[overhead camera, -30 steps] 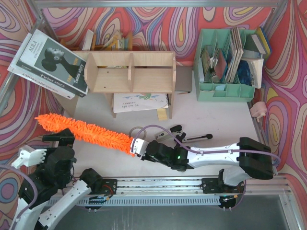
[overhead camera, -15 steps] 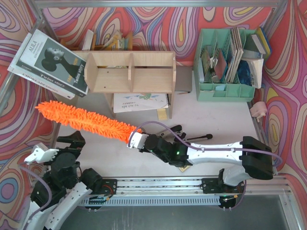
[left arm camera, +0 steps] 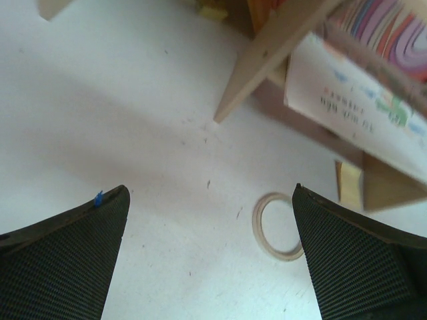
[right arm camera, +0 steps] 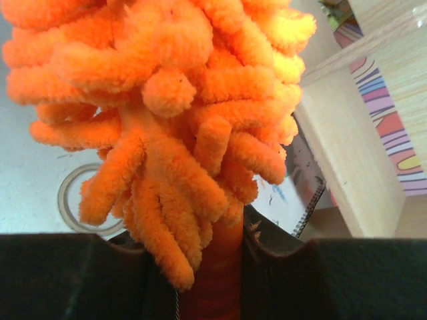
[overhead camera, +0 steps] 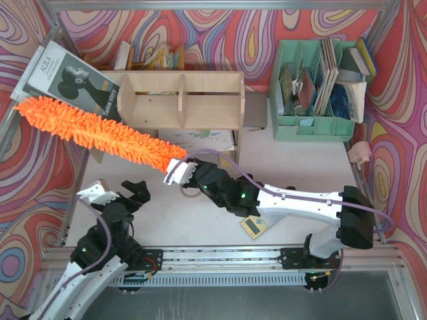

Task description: Dust the bookshelf with a duster

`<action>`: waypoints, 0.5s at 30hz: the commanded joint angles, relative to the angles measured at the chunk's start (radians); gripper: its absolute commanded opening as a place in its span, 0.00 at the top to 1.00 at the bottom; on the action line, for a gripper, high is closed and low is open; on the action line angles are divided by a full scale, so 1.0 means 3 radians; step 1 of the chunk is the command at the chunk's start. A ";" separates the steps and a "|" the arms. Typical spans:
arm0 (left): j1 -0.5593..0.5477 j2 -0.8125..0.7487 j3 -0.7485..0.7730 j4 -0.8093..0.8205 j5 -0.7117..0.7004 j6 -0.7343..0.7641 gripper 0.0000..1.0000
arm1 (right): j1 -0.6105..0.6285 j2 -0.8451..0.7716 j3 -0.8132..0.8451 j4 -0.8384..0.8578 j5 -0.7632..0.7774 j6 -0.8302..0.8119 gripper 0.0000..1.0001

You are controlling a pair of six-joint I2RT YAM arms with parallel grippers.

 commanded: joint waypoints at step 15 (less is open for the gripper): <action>0.0011 0.0275 -0.0762 0.1294 0.0922 0.1049 0.02 | -0.0240 0.0494 0.0758 -0.0048 -0.0133 -0.0325 1.00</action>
